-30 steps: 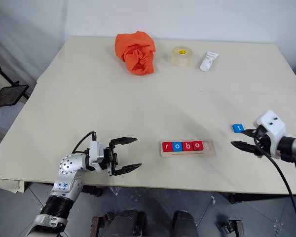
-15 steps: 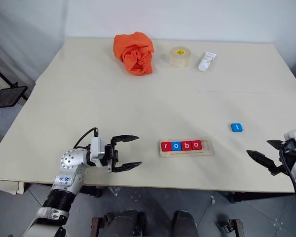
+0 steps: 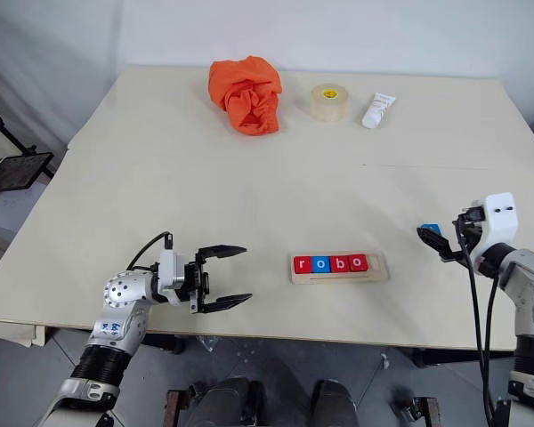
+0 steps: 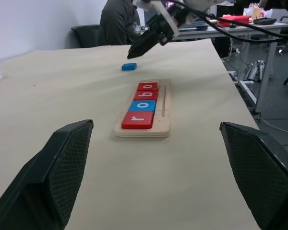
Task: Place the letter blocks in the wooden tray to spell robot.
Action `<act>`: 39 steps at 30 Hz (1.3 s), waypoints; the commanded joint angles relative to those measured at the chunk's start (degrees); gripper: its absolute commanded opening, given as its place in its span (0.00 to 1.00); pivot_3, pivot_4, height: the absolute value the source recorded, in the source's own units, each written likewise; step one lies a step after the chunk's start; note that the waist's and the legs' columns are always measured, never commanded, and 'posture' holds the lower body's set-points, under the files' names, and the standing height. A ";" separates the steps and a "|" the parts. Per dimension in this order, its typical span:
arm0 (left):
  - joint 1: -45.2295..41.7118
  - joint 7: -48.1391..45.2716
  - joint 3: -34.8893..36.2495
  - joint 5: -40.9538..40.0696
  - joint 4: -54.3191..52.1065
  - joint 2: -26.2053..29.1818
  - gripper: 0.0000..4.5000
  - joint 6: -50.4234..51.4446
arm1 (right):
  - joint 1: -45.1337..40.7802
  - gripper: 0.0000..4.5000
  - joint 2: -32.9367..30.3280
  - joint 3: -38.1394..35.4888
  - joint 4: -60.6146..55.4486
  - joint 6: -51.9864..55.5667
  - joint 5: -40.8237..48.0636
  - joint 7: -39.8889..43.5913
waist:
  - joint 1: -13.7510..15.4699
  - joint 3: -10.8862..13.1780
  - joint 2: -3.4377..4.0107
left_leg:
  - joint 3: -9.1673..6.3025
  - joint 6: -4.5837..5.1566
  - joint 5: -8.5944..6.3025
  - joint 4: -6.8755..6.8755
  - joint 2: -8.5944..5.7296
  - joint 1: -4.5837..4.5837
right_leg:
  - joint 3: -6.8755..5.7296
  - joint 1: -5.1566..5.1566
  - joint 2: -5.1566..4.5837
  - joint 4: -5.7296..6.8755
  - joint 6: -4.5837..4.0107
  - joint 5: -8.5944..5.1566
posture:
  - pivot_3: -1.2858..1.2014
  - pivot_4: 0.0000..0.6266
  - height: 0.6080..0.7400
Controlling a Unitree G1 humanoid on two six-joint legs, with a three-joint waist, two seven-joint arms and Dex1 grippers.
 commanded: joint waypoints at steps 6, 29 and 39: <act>2.49 1.74 0.39 -0.38 -4.58 0.66 1.00 0.17 | -2.00 0.99 0.75 2.84 7.03 -5.33 -2.26 -0.91 | 0.05 0.00 0.00 | 0.01 0.01 0.00 0.00 0.00 0.00 | 0.01 0.00 -0.01 0.00 0.00 0.00 | 0.52 0.24 1.00; -1.86 -0.49 -0.80 -0.29 -0.08 -0.82 1.00 -0.55 | 0.45 0.33 4.72 -1.63 -0.91 -4.78 0.36 -10.13 | 0.11 0.00 0.00 | 0.03 0.01 0.00 0.01 0.01 0.02 | 0.02 0.01 0.00 0.01 0.00 0.00 | 0.52 0.24 1.00; -2.66 -1.67 -0.64 -0.49 1.69 -1.16 1.00 -0.43 | 18.81 0.33 15.11 -6.34 -36.03 8.62 5.59 -22.57 | 0.20 -0.01 0.01 | -0.16 -0.03 0.00 -0.05 -0.01 -0.04 | -0.02 -0.03 0.02 0.09 0.00 0.00 | 0.52 0.24 1.00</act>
